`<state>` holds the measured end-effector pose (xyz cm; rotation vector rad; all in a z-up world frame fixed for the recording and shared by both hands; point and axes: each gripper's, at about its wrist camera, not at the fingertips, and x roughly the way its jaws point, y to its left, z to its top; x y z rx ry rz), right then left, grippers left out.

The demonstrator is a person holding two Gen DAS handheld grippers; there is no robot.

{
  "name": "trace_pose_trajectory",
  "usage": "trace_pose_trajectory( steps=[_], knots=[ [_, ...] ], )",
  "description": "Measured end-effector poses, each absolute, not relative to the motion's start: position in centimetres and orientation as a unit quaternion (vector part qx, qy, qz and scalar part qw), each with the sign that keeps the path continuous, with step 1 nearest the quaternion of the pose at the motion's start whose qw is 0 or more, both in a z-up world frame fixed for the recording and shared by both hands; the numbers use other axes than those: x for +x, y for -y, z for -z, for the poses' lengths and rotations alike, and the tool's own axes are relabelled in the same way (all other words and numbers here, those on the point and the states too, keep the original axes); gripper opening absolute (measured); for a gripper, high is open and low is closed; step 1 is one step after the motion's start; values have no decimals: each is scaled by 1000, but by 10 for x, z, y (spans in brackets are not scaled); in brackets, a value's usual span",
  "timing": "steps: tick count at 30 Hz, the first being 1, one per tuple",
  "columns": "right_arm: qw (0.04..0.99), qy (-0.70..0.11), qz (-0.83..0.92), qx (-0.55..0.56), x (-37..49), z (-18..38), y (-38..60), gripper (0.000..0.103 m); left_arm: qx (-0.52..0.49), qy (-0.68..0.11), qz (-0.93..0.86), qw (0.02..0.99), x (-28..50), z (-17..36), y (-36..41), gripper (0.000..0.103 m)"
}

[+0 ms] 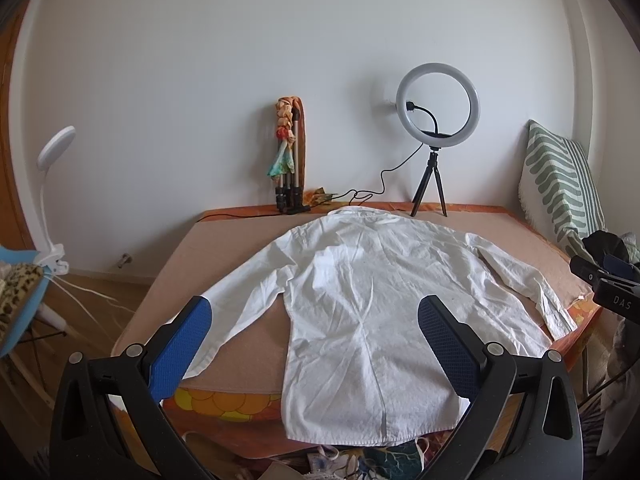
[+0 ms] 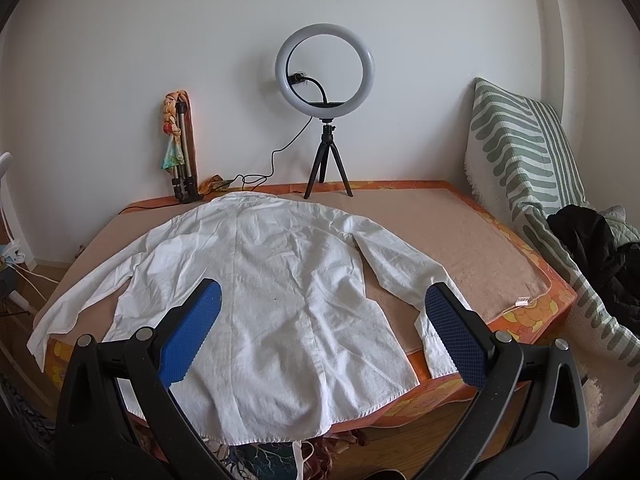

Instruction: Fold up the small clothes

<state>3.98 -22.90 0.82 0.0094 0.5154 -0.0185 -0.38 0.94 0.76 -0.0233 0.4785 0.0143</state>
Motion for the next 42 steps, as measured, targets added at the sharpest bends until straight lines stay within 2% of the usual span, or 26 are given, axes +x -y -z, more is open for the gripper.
trace_pose_trajectory(
  steps=[42],
  knots=[
    [970, -244, 12, 0, 41, -16, 229, 103, -19, -236, -7, 972, -3, -5, -13, 102]
  ],
)
